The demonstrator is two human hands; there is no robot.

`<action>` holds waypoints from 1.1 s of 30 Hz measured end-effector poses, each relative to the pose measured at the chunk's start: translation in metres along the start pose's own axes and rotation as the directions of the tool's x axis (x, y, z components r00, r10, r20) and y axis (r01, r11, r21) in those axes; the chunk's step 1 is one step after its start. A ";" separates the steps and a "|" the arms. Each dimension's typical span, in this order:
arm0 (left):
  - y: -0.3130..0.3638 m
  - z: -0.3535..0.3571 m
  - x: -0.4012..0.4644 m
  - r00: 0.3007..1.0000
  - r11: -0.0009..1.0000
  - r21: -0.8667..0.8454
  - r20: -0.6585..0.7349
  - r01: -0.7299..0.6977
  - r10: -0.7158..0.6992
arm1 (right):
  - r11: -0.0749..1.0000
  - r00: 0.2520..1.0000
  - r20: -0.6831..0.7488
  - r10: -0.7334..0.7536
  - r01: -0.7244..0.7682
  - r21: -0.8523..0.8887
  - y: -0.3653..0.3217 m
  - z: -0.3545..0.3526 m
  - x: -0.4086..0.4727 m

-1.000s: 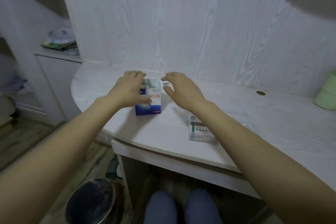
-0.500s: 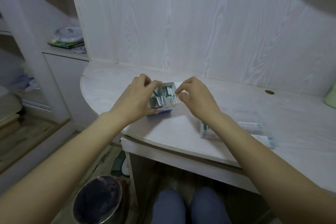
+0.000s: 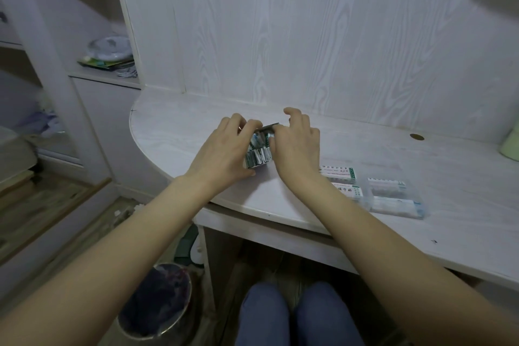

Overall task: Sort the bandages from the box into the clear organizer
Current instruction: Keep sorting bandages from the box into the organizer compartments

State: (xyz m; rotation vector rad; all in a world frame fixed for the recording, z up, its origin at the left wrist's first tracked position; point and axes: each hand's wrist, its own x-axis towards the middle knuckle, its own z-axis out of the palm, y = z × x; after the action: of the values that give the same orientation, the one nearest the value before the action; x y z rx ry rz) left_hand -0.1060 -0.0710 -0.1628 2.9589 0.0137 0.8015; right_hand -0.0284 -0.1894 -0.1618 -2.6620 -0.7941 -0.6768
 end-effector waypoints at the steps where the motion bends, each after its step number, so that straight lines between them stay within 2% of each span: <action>1: -0.001 0.000 0.000 1.000 1.000 -0.003 0.000 0.002 -0.002 | 1.000 1.000 0.008 0.025 -0.025 0.001 -0.003 0.002 0.002; 8: -0.007 -0.001 0.001 1.000 1.000 -0.017 0.022 0.015 -0.015 | 0.988 0.991 0.066 0.115 -0.121 0.093 -0.009 0.008 0.016; 18: -0.011 0.001 0.001 1.000 1.000 -0.013 0.000 0.010 -0.010 | 0.972 0.963 0.241 0.122 -0.165 0.168 -0.007 0.008 0.029; 23: -0.013 0.002 0.002 0.999 0.999 0.046 -0.029 -0.018 0.020 | 0.937 0.970 0.219 0.104 -0.170 0.306 -0.004 0.007 0.025; 26: -0.016 0.005 0.004 0.997 0.995 0.104 -0.072 -0.014 0.021 | 0.894 0.982 0.156 0.105 -0.162 0.417 0.003 0.001 0.022; 29: -0.014 0.004 0.006 0.999 0.993 0.114 -0.021 0.036 -0.034 | 0.860 0.990 0.088 0.111 -0.140 0.490 0.012 -0.004 0.023; 33: -0.015 0.001 0.016 0.993 0.987 0.129 0.060 0.095 -0.103 | 0.812 0.985 0.077 0.155 -0.171 0.559 0.020 -0.017 0.025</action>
State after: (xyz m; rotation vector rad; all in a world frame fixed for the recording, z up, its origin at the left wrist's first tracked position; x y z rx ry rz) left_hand -0.0917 -0.0561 -0.1570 3.0722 0.2136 0.7154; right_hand -0.0045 -0.2015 -0.1374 -2.1599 -0.6356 -0.2933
